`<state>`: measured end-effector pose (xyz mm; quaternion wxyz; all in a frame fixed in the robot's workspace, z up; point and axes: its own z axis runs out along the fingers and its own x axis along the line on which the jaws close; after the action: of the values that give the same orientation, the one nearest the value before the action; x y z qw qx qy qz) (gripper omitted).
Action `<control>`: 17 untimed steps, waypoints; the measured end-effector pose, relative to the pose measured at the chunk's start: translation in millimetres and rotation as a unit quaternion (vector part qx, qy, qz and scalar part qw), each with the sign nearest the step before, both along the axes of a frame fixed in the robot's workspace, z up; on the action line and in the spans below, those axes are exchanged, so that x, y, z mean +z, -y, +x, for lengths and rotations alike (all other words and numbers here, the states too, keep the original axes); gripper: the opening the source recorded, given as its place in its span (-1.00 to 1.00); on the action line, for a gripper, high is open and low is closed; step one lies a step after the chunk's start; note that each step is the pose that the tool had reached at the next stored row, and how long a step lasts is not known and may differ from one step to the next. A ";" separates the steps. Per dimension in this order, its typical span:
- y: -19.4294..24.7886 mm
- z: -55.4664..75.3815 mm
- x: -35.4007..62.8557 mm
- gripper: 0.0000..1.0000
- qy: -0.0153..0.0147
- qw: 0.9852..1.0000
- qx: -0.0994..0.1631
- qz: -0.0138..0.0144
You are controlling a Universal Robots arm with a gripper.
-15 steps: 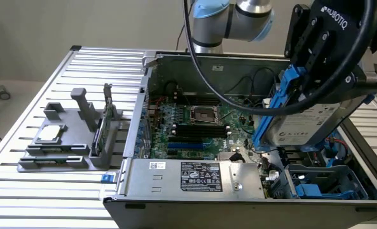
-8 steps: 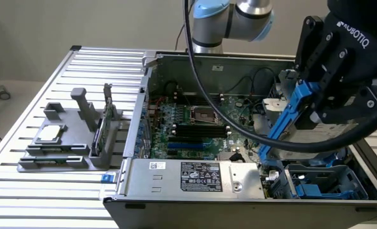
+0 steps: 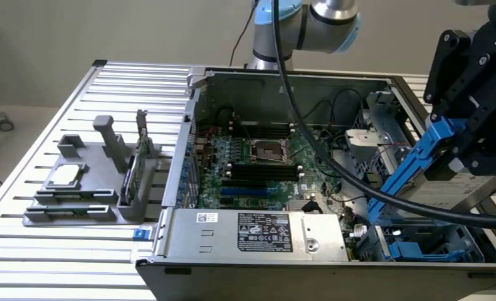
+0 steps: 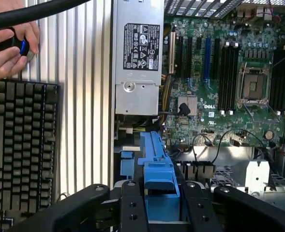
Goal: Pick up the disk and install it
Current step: 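Pick up the disk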
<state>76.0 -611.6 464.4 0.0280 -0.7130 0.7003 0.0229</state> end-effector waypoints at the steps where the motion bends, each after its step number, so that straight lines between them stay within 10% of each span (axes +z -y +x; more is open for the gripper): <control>1: 0.4 4.5 -0.3 -0.35 0.000 1.000 0.000 0.000; 17: -1.4 21.5 -9.6 -0.35 0.004 1.000 0.005 0.000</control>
<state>97.5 -610.2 454.8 0.0309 -0.7164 0.6968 0.0197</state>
